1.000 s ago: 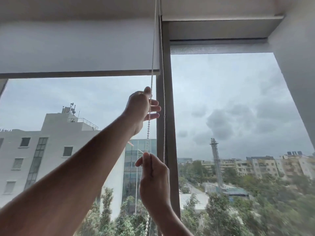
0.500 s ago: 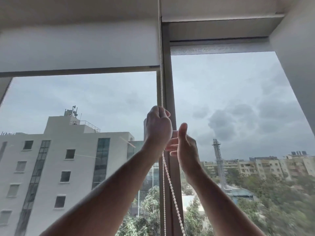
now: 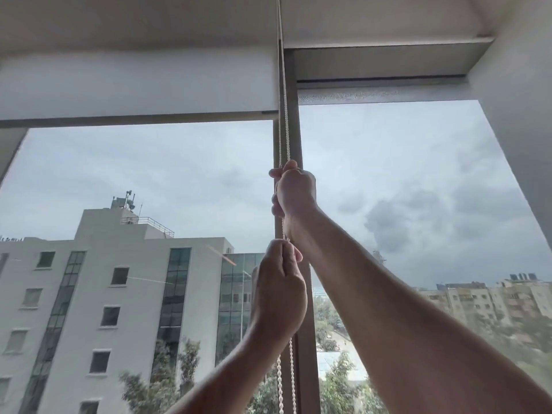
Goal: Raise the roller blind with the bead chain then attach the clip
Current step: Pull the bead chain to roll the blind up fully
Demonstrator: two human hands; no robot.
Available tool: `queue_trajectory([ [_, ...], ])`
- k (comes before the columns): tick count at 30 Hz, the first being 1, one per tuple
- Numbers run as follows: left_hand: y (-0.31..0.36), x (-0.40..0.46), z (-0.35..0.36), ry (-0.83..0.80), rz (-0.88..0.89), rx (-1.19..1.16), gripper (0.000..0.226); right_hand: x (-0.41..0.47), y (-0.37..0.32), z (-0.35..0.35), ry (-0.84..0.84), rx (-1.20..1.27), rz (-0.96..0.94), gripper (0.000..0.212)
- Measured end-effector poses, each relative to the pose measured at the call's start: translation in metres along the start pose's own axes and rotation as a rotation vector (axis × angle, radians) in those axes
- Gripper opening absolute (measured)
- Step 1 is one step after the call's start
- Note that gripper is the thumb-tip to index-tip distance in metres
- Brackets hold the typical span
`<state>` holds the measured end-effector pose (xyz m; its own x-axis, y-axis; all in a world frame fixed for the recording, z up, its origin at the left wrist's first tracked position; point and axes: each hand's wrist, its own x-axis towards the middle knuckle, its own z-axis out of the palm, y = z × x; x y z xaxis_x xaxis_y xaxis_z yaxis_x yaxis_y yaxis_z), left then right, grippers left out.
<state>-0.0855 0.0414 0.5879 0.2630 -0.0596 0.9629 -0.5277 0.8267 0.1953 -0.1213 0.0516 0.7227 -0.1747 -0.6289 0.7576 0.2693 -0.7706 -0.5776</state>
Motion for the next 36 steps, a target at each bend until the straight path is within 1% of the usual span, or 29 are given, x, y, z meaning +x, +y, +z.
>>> queue_trajectory([
  [2, -0.003, 0.004, -0.006, -0.037, 0.022, -0.041, 0.035, -0.002, 0.002, 0.000, 0.053, 0.053, -0.077, 0.033],
  [5, -0.008, 0.009, -0.012, -0.114, -0.023, -0.243, 0.032, -0.005, -0.004, -0.002, 0.055, 0.082, -0.158, 0.031],
  [7, -0.011, 0.016, -0.016, -0.134, -0.087, -0.304, 0.038, -0.008, -0.012, -0.001, 0.037, 0.087, -0.165, 0.031],
  [9, -0.011, 0.028, -0.021, -0.144, -0.160, -0.300, 0.047, -0.015, -0.014, -0.001, 0.008, 0.071, -0.176, 0.033],
  [12, -0.009, 0.056, -0.030, -0.136, -0.309, -0.302, 0.064, -0.028, -0.001, -0.007, 0.012, -0.078, -0.255, 0.036],
  [14, -0.004, 0.076, -0.037, -0.172, -0.372, -0.328, 0.069, -0.042, 0.017, -0.015, 0.035, -0.208, -0.328, 0.031],
  [16, 0.007, 0.093, -0.039, -0.206, -0.305, -0.243, 0.061, -0.052, 0.039, -0.025, 0.065, -0.282, -0.422, 0.033],
  [18, 0.020, 0.106, -0.037, -0.232, -0.216, -0.137, 0.044, -0.061, 0.057, -0.036, 0.097, -0.324, -0.494, 0.039],
  [19, 0.025, 0.111, -0.033, -0.259, -0.215, -0.129, 0.038, -0.064, 0.064, -0.039, 0.110, -0.345, -0.512, 0.041],
  [22, 0.043, 0.127, -0.020, -0.365, -0.328, -0.198, 0.035, -0.077, 0.074, -0.040, 0.116, -0.371, -0.527, 0.042],
  [23, 0.049, 0.130, -0.016, -0.378, -0.382, -0.241, 0.034, -0.081, 0.075, -0.039, 0.119, -0.364, -0.534, 0.042],
  [25, 0.061, 0.133, -0.008, -0.317, -0.501, -0.353, 0.032, -0.090, 0.076, -0.036, 0.112, -0.376, -0.556, 0.040],
  [27, 0.065, 0.131, -0.001, -0.232, -0.553, -0.397, 0.036, -0.096, 0.074, -0.034, 0.098, -0.408, -0.572, 0.037],
  [30, 0.068, 0.126, 0.008, -0.157, -0.546, -0.437, 0.039, -0.099, 0.071, -0.039, 0.097, -0.414, -0.591, 0.037],
  [32, 0.072, 0.124, 0.011, -0.092, -0.520, -0.448, 0.039, -0.094, 0.069, -0.048, 0.062, -0.406, -0.593, 0.037],
  [34, 0.076, 0.123, 0.011, -0.030, -0.463, -0.420, 0.041, -0.088, 0.064, -0.053, 0.005, -0.346, -0.535, 0.035],
  [36, 0.078, 0.122, 0.011, 0.000, -0.375, -0.351, 0.042, -0.080, 0.059, -0.057, -0.038, -0.191, -0.422, 0.037],
])
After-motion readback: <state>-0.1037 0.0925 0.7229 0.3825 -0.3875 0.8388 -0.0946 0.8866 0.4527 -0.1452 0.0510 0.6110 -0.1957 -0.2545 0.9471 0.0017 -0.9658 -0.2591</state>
